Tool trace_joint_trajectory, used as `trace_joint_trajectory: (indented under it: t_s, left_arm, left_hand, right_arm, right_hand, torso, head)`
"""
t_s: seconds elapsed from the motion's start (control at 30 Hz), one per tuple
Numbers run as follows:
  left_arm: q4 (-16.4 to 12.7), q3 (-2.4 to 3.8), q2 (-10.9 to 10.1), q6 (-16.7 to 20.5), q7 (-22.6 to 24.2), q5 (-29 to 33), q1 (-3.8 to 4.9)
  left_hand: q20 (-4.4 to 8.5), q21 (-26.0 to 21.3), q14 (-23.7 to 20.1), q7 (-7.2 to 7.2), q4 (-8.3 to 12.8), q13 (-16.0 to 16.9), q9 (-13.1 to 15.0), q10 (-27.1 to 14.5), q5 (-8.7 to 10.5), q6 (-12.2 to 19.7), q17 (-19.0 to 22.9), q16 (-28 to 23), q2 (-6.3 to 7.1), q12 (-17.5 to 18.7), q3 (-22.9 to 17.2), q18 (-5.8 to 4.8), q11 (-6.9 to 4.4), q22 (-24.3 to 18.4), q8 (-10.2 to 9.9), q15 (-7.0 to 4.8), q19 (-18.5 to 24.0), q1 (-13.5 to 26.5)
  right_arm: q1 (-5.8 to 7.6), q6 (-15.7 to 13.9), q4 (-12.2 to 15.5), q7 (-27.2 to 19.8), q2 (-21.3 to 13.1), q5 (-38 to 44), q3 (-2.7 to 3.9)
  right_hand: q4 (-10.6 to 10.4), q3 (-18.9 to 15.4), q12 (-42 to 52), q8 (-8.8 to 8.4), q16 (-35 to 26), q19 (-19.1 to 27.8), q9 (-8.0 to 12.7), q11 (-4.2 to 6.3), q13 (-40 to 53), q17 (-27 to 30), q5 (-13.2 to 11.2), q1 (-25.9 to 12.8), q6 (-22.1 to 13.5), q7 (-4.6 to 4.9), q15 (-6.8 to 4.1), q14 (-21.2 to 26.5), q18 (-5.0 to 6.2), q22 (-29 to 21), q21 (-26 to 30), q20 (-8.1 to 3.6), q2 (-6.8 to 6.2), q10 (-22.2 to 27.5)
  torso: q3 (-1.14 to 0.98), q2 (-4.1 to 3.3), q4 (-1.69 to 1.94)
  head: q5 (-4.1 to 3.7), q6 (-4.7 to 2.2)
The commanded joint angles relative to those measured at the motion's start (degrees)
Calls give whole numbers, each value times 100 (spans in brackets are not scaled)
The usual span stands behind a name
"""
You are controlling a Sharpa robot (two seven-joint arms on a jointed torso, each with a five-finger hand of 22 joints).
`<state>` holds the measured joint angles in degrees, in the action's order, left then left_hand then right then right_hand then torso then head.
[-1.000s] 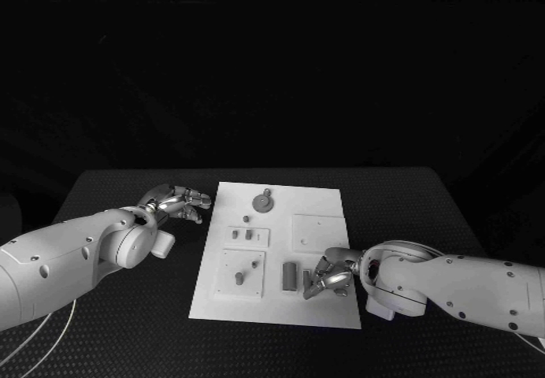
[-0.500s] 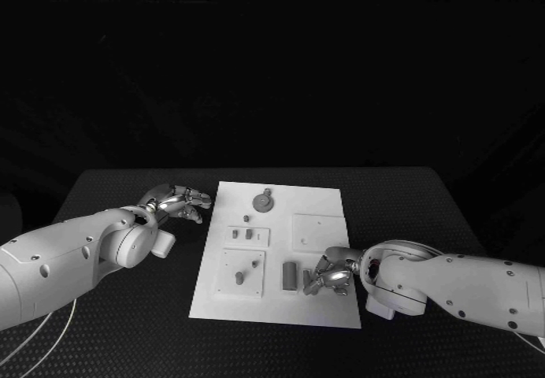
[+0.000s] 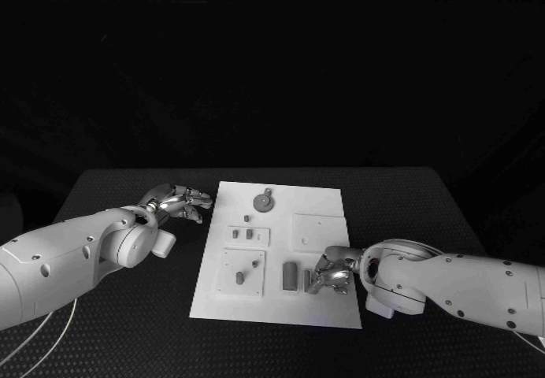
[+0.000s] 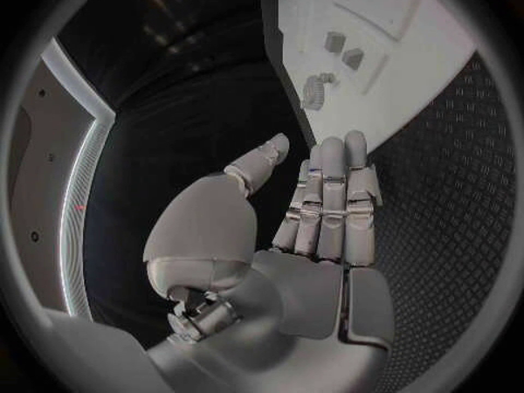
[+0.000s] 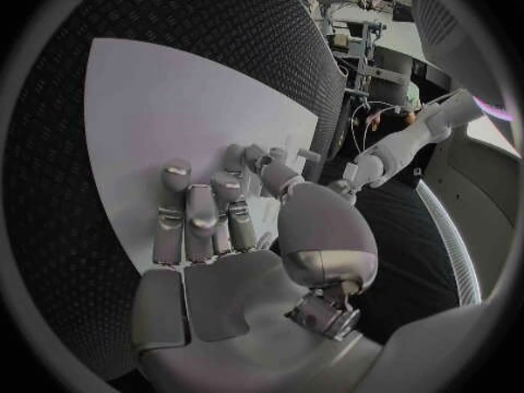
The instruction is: Assemble the parts on the task board
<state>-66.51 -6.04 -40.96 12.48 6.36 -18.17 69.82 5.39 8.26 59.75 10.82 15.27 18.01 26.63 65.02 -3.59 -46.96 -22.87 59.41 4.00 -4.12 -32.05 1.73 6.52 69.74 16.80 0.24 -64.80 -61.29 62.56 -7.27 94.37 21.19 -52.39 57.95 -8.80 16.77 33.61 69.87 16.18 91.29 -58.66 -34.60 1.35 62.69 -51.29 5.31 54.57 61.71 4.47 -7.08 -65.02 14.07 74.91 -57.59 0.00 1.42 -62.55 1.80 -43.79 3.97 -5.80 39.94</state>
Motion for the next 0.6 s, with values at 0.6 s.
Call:
trace_joint_trajectory:
  t_s: [0.6]
  left_arm:
    - [-9,1,22,-45,57,26,3]
  left_hand:
    - [2,-25,37,31,-22,-4,-4,-39,-32,-27,-11,-26,-15,-8,-3,81,7,12,28,1,-40,54]
  right_arm:
    - [154,30,-431,-545,6,-814,19]
  right_hand:
    - [-618,98,-40,-257,-37,67,137,-143,-4,266,14,-484,-451,193,121,251,93,25,88,54,-1470,159]
  torso:
    - [1,15,-10]
  head:
    - [-6,-150]
